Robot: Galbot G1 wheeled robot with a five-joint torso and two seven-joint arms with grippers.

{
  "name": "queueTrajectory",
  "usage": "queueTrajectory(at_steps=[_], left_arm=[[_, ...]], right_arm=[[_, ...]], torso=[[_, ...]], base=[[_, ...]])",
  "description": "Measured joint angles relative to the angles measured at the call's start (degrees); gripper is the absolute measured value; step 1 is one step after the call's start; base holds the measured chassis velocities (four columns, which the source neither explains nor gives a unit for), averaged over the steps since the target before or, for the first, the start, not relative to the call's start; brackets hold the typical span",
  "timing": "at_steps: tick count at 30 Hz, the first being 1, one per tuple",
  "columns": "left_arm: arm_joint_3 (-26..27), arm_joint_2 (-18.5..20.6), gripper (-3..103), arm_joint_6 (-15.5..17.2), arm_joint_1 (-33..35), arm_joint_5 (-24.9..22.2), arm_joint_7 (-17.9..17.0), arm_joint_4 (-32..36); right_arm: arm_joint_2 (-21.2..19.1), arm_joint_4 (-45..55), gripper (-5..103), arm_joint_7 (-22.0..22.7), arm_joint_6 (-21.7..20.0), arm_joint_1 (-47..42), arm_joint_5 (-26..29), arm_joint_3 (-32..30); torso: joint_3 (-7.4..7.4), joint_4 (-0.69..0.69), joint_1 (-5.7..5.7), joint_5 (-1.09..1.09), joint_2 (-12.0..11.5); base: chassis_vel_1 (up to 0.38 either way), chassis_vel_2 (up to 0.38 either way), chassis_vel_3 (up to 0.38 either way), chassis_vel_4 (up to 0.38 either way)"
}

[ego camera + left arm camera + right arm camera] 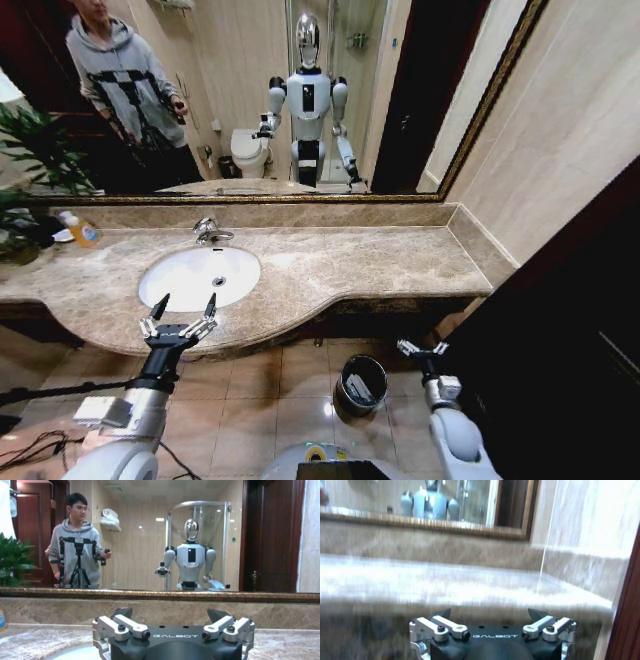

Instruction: Pick up the trash from the sink and place it in the trash bin.

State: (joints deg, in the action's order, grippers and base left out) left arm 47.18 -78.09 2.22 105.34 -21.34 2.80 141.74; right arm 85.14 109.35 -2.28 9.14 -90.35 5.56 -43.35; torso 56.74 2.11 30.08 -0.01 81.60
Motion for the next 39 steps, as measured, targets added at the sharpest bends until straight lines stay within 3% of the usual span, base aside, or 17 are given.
queueTrajectory(at_steps=[9, 11, 21, 28, 39], left_arm=[[0.0, 0.0, 100, 0.0, 0.0, 0.0, 0.0, 0.0], [0.0, 0.0, 100, 0.0, 0.0, 0.0, 0.0, 0.0], [0.0, 0.0, 100, 0.0, 0.0, 0.0, 0.0, 0.0], [0.0, 0.0, 100, 0.0, 0.0, 0.0, 0.0, 0.0], [0.0, 0.0, 100, 0.0, 0.0, 0.0, 0.0, 0.0]], right_arm=[[-0.2, 14.2, 100, -2.3, -3.9, -6.7, 4.5, 1.3], [-0.3, 17.1, 100, -5.2, -4.3, -7.9, 4.1, 1.6], [0.0, 28.2, 100, -7.1, -6.9, -11.2, 3.4, 2.2], [1.1, 28.0, 100, -7.3, -3.4, -13.8, 0.5, 2.7], [1.2, 28.1, 100, -7.6, -3.5, -13.9, 0.2, 2.8]], torso=[[0.00, -0.01, 0.00, 0.01, 0.0], [0.00, 0.00, 0.00, 0.01, 0.0], [0.00, 0.00, 0.00, 0.00, 0.0], [0.00, 0.00, 0.00, 0.01, 0.0], [0.00, 0.00, 0.00, 0.01, 0.0]], base=[[0.000, 0.000, 0.000, 0.000], [0.000, 0.000, 0.000, 0.000], [0.000, 0.000, 0.000, 0.000], [0.000, 0.000, 0.000, 0.000], [0.000, 0.000, 0.000, 0.000]])
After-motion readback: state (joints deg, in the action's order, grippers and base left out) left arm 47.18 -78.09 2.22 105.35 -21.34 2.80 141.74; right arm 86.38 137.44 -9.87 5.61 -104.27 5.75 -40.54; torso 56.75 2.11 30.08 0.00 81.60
